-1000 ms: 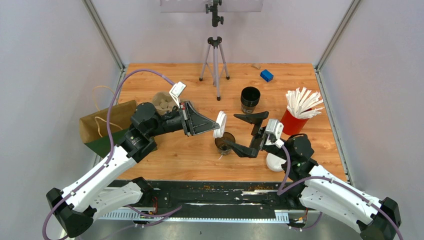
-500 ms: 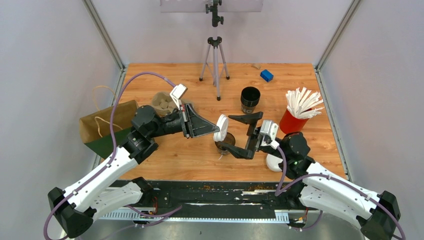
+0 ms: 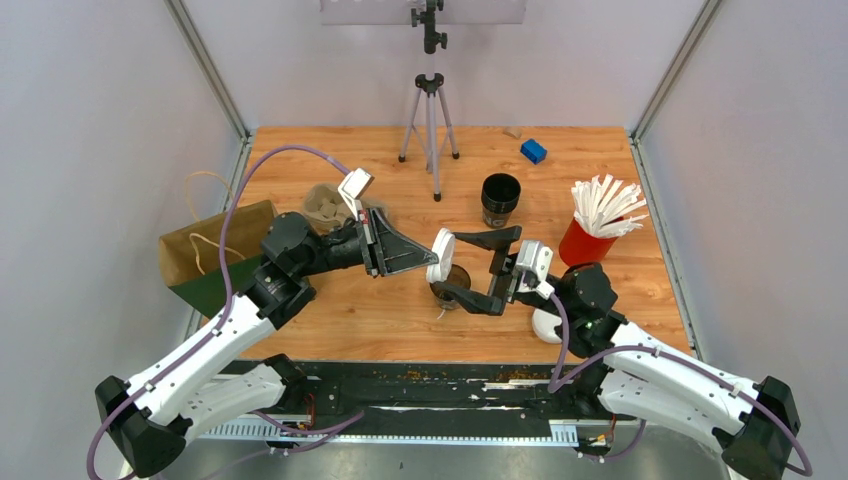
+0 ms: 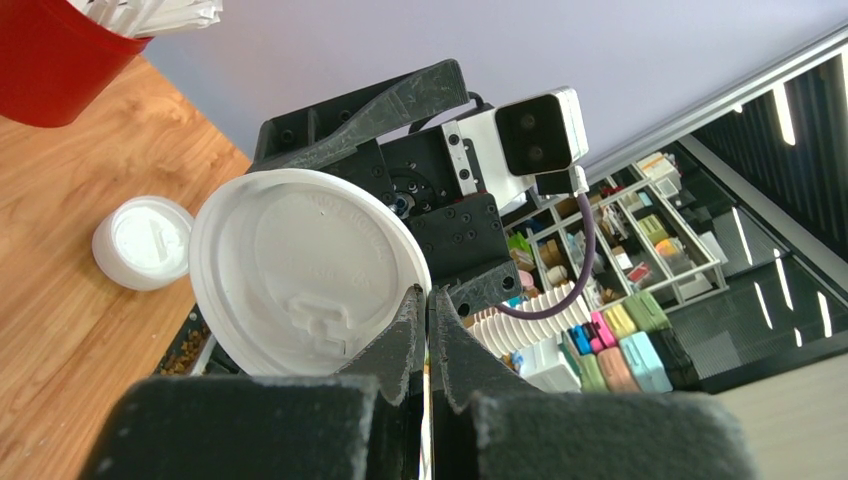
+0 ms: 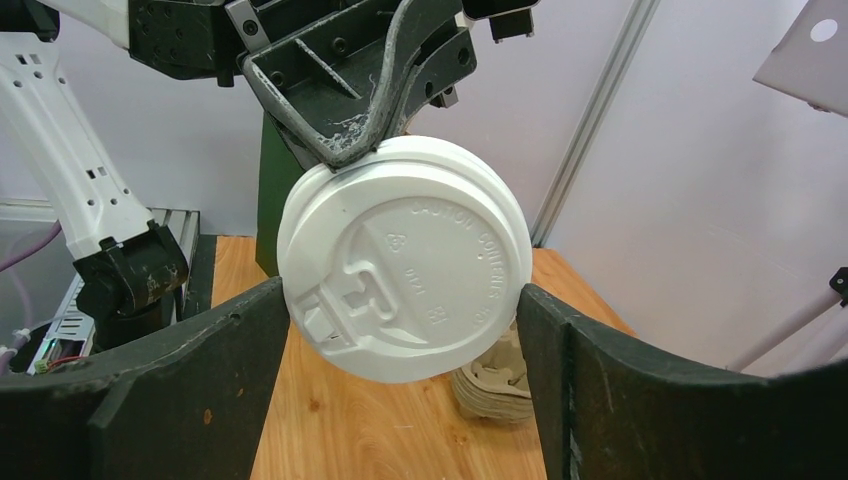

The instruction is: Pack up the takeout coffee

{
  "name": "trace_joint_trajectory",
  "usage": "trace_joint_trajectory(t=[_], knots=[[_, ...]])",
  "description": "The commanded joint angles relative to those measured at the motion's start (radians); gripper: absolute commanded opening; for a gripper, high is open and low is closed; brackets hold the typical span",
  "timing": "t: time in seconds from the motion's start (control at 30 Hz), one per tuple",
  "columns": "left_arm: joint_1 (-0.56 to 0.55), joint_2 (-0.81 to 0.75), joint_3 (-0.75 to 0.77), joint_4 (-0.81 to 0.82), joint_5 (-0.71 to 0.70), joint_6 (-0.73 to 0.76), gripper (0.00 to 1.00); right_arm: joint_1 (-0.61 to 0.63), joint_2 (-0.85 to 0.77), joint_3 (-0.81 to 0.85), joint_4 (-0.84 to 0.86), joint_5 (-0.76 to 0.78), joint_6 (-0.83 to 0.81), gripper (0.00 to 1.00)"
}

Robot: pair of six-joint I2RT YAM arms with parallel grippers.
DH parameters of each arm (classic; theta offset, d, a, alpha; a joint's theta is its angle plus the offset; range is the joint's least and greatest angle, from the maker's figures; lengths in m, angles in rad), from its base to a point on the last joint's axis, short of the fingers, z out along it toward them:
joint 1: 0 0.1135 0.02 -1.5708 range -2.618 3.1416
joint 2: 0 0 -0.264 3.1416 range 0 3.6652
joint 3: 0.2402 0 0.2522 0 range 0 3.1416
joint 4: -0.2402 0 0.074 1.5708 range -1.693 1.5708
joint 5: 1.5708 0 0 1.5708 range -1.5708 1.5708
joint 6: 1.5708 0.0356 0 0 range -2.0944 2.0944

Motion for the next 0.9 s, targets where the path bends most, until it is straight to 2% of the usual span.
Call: trace_joint_trajectory(t=[0.0, 0.27, 0.43, 0.5, 0.57, 0.73, 0.87], knots=[[0.002, -0.020, -0.002, 0.040, -0.001, -0.002, 0.00, 0.009, -0.005, 0.041, 0.010, 0.033, -0.008, 0.82], [0.002, -0.028, 0.002, -0.012, -0.021, 0.024, 0.04, 0.009, -0.002, 0.035, -0.002, 0.036, 0.016, 0.76], [0.002, -0.035, 0.020, -0.066, -0.046, 0.061, 0.18, 0.009, -0.002, 0.032, -0.010, 0.039, 0.027, 0.74], [0.002, -0.040, 0.037, -0.121, -0.068, 0.099, 0.35, 0.010, -0.008, 0.035, -0.030, 0.052, 0.037, 0.74], [0.002, -0.041, 0.075, -0.242, -0.111, 0.178, 0.55, 0.009, -0.017, 0.037, -0.069, 0.093, 0.055, 0.74], [0.002, -0.026, 0.199, -0.553, -0.312, 0.437, 0.97, 0.010, -0.063, 0.056, -0.272, 0.223, 0.095, 0.70], [0.002, -0.009, 0.261, -0.705, -0.501, 0.610, 1.00, 0.010, -0.096, 0.139, -0.507, 0.344, 0.148, 0.70]])
